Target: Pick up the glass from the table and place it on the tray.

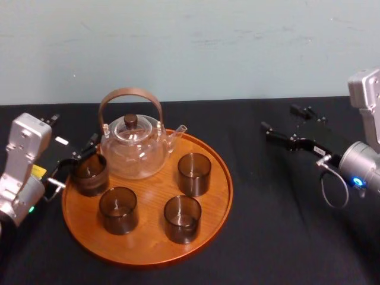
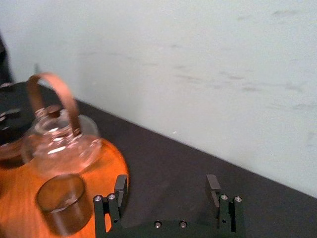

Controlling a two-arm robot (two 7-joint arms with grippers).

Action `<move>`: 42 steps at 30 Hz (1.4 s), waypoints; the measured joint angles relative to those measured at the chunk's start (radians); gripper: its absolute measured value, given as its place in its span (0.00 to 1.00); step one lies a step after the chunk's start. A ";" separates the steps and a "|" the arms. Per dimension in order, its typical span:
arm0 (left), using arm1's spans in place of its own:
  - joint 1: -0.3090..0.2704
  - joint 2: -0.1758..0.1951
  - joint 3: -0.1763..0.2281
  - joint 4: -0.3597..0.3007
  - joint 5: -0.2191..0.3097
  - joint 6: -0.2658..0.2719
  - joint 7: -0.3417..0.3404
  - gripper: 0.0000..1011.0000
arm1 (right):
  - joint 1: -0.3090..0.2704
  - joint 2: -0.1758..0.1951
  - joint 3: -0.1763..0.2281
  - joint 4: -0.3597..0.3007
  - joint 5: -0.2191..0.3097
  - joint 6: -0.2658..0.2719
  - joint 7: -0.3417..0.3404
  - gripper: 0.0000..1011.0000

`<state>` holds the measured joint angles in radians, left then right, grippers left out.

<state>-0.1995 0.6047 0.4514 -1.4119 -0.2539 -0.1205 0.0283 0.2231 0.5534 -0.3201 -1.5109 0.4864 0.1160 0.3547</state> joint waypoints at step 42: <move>0.000 0.000 0.000 0.000 0.000 0.000 0.000 0.99 | -0.046 -0.149 0.075 0.154 -0.080 -0.109 -0.038 0.99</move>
<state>-0.1995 0.6047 0.4514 -1.4120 -0.2539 -0.1205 0.0283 0.1775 0.4044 -0.2450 -1.3574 0.4068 0.0068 0.3171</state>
